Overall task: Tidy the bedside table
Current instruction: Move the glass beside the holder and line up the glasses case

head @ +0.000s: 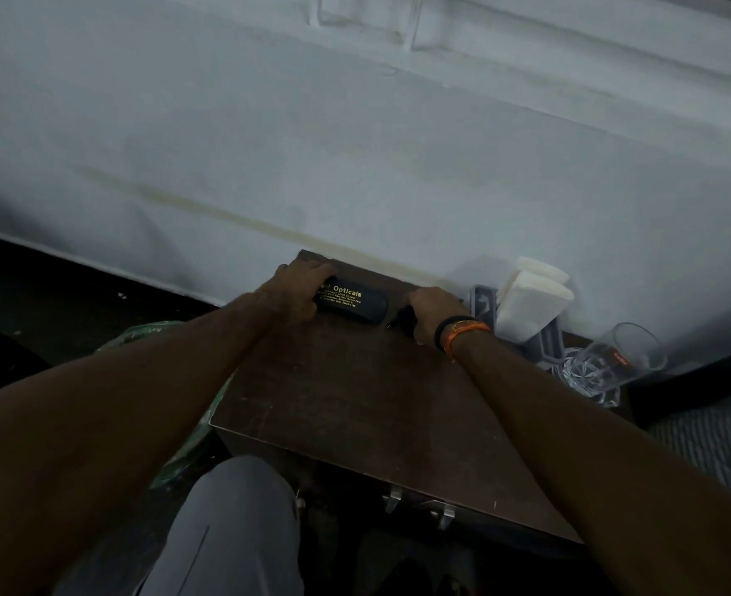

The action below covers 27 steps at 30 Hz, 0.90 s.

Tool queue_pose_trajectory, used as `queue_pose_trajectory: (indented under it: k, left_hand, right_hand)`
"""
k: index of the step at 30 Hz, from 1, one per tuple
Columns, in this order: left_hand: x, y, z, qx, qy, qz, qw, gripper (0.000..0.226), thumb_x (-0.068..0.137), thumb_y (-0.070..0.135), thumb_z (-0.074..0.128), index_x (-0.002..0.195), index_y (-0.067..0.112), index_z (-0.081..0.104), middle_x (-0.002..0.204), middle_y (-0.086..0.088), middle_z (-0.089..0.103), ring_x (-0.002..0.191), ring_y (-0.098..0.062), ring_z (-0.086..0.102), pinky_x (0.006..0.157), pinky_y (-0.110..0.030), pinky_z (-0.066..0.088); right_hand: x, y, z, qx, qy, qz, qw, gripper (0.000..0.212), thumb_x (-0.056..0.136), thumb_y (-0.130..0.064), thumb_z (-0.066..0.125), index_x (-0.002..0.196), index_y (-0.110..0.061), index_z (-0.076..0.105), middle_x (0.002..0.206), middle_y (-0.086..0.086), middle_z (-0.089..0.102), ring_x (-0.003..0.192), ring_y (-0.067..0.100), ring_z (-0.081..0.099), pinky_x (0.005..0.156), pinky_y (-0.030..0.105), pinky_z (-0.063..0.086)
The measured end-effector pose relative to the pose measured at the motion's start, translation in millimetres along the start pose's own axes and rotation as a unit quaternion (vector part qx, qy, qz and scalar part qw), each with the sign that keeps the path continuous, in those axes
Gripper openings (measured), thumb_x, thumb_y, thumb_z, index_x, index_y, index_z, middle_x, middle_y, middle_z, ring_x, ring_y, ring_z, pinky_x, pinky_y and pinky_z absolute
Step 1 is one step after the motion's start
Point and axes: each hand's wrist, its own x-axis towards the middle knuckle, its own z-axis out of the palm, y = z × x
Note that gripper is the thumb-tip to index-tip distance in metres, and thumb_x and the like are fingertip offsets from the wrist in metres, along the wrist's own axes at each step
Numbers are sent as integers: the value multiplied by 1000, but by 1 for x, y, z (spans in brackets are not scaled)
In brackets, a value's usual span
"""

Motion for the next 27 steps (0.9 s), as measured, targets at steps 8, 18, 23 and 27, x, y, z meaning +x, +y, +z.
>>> queue_pose_trajectory:
  k: [8,18,23,27]
  left_hand:
    - [3,7,-1,3,-3,-9,1000,71,78,5,66,143,12,40,144,-14,44,131,-33,40,107,-46,37]
    - [8,14,-2,10,-10,-6,1000,72,76,5,68,142,11,41,144,-14,45,131,-34,41,106,-43,39]
    - [5,11,0,0,-2,-7,1000,71,75,6,68,141,11,42,142,-15,46,129,-35,42,105,-43,40]
    - [4,11,0,-4,3,-10,1000,73,74,8,69,142,10,42,141,-15,47,129,-35,42,106,-45,39]
  right_hand:
    - [-1,1,1,0,3,-8,1000,46,82,-9,71,126,-8,57,126,16,60,116,34,57,95,40,51]
    - [0,3,6,-1,16,-7,1000,38,85,-9,66,122,-8,58,125,16,60,115,34,58,95,41,50]
    - [0,3,7,-4,18,-8,1000,37,86,-9,66,122,-9,58,125,16,60,114,34,58,93,41,50]
    - [1,4,9,-8,21,-9,1000,34,88,-9,64,121,-7,60,123,17,61,113,34,59,94,41,51]
